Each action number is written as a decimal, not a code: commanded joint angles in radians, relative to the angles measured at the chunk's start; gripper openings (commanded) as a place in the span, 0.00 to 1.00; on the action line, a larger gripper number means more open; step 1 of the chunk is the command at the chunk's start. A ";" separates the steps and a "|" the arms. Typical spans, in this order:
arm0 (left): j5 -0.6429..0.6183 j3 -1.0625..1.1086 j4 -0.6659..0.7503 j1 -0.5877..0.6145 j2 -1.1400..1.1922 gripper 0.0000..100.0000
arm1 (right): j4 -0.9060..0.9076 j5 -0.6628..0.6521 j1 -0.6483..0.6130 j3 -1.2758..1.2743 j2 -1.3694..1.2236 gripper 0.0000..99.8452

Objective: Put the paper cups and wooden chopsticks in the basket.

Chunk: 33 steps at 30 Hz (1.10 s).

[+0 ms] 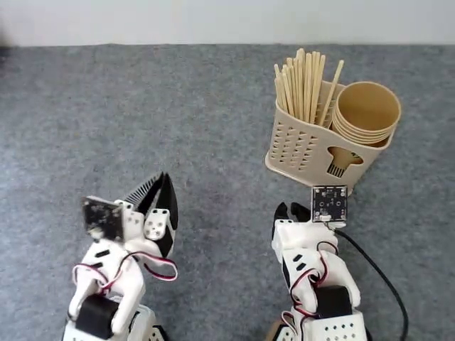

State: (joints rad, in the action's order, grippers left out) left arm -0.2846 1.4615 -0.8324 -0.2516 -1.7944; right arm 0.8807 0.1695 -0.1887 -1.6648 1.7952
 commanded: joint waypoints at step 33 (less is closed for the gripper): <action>0.074 0.222 -0.307 0.272 -0.025 0.01 | 0.315 -0.212 0.237 -0.018 -0.001 0.08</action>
State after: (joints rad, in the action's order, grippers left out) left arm -0.2156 1.6916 -1.1162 -0.0061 -1.8021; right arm 1.1922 0.0422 0.0338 -1.6648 1.7952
